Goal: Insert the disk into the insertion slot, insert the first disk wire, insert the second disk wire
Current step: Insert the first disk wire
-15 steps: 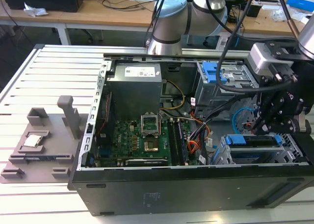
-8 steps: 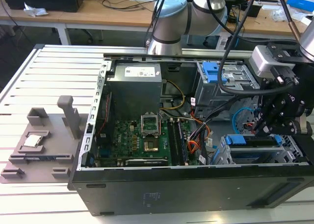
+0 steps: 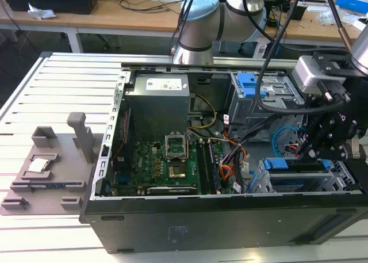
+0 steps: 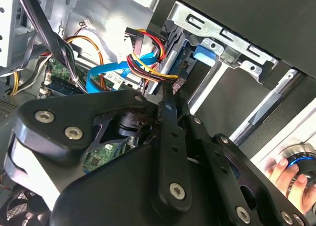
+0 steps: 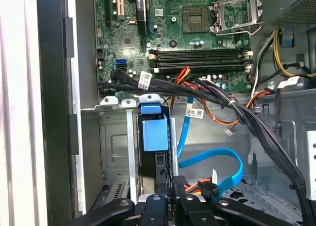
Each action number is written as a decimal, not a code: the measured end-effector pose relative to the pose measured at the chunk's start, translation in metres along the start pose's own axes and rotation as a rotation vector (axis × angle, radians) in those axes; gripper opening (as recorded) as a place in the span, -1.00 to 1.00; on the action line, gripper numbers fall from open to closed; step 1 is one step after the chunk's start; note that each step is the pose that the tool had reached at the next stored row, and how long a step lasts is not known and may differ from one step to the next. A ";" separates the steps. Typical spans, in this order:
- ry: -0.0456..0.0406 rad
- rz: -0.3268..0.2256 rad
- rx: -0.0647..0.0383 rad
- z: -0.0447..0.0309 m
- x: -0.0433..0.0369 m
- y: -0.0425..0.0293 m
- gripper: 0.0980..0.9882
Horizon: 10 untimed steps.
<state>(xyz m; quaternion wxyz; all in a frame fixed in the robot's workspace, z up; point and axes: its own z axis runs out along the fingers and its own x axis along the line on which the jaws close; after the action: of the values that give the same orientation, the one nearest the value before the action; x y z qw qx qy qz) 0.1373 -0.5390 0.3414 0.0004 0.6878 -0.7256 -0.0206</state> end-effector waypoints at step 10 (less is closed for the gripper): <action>0.0005 0.000 0.000 0.0032 -0.0003 -0.0067 -0.86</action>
<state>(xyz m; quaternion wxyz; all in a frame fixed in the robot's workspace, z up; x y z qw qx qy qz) 0.1438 -0.5390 0.3380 0.0007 0.6879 -0.7255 -0.0205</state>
